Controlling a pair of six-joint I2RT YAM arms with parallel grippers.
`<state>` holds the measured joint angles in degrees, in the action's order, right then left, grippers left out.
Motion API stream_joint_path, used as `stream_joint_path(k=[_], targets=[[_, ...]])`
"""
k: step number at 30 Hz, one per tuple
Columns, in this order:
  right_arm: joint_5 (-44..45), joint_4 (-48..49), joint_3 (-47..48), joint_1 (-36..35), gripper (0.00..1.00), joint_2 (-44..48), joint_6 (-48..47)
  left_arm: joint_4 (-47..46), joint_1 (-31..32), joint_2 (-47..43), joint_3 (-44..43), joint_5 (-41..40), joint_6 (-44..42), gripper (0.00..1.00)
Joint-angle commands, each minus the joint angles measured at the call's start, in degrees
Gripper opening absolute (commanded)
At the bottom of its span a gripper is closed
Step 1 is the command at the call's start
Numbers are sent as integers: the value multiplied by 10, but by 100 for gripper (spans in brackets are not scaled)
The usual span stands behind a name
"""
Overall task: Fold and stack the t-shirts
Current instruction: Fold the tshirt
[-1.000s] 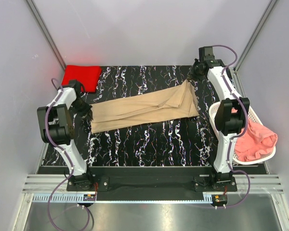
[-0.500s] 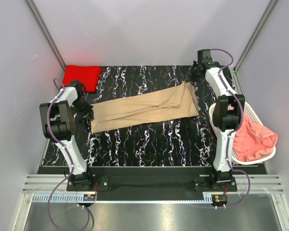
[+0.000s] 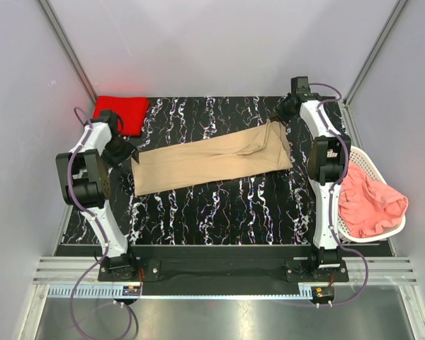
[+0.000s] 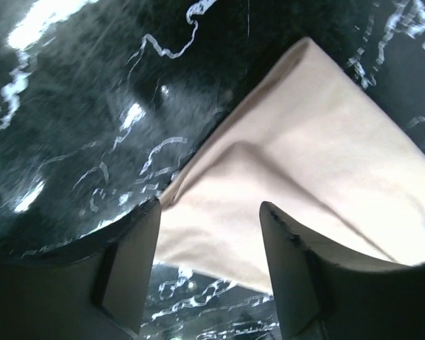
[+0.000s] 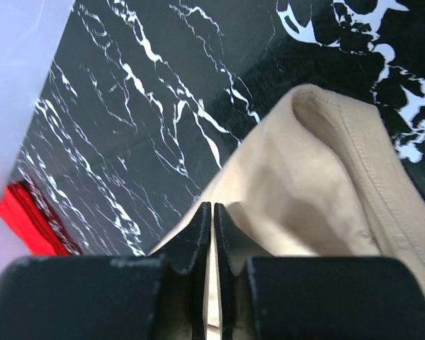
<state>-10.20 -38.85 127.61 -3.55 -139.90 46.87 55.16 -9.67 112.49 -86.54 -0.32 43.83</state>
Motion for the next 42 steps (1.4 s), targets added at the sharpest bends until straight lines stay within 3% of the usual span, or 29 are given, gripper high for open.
stream_joint_path(k=[1, 2, 3, 4, 5, 8, 10, 15, 20, 23, 26, 28, 42], targets=[[-12, -25, 63, 2, 11, -14, 73, 15, 0, -83, -19, -31, -22, 64], [-14, -33, 91, 3, 13, -20, 84, 9, 2, -95, -10, -28, -25, 64], [-24, -56, 111, 4, 28, -39, 102, 5, 7, -117, 8, -16, -34, 65], [-27, -73, 133, 4, 28, -49, 104, -1, 11, -127, 21, -10, -38, 65], [-33, -85, 172, 3, 37, -57, 103, -13, 15, -138, 33, -4, -43, 65], [-40, -130, 189, 4, 42, -48, 55, -54, 42, -181, 83, 35, -64, 65], [-17, -154, 164, 4, 43, 5, -21, -81, 71, -205, 116, 70, -74, 64], [29, -215, -30, 3, 44, 150, -169, -127, 138, -193, 135, 112, -75, 62], [65, -166, -295, 4, 49, 333, -239, -126, 142, -135, 133, 142, -60, 60], [60, -143, -360, 3, 45, 369, -270, -97, 141, -109, 124, 120, -61, 60], [60, -136, -389, 3, 30, 370, -297, -74, 136, -75, 115, 122, -60, 59], [55, -113, -402, 3, 27, 361, -304, -71, 134, -61, 119, 111, -58, 59], [75, -109, -380, -49, 38, 297, -330, -35, 2, 29, 128, 66, -107, 59]])
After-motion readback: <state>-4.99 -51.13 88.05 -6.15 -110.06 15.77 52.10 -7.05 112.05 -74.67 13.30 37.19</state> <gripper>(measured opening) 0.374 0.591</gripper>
